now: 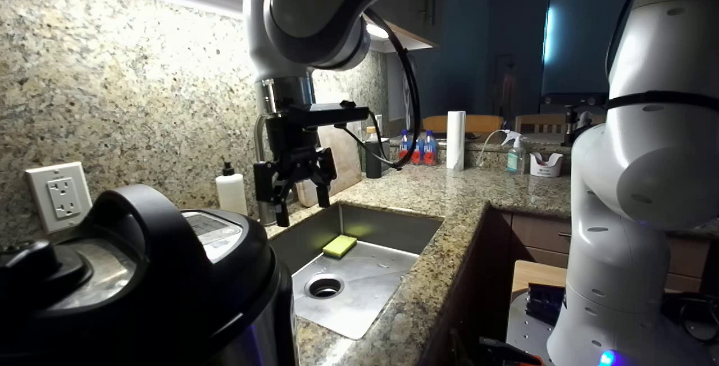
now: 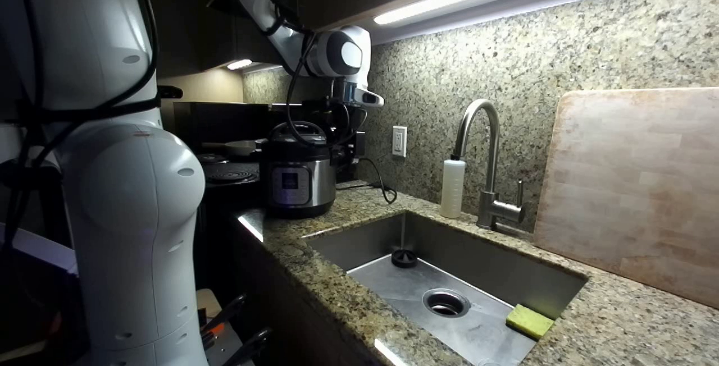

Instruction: Open the rice cooker and put the lid in the sink

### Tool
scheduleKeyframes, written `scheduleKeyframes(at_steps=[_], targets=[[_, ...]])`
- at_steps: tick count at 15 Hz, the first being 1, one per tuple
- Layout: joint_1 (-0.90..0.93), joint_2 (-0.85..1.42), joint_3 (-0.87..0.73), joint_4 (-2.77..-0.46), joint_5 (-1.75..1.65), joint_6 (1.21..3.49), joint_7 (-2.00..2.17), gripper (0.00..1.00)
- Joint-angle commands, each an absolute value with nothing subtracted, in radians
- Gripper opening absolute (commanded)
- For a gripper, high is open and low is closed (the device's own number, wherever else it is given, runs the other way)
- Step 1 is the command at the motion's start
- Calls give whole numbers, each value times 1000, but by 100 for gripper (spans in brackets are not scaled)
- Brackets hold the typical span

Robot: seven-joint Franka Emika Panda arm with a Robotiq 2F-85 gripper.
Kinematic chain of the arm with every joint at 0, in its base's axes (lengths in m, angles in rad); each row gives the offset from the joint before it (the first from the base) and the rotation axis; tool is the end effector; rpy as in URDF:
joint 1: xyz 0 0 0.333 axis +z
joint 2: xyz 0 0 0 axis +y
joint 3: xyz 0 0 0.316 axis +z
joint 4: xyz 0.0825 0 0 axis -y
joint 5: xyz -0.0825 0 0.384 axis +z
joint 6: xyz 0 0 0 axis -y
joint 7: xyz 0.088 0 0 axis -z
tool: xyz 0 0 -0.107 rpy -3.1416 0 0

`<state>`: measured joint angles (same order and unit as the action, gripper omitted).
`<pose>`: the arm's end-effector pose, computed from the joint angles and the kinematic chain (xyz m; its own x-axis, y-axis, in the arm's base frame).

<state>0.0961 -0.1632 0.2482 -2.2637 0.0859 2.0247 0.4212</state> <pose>0.4526 0.1696 0.4196 0.9887 -0.1218 -0.0873 -0.1221 -0.9925 0.0019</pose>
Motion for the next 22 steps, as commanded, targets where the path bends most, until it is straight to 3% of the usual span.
scheduleKeyframes(at_steps=[1, 22], targets=[[114, -162, 230, -2263, 83, 2023, 424, 100], [125, -235, 208, -2240, 84, 1979, 377, 100]])
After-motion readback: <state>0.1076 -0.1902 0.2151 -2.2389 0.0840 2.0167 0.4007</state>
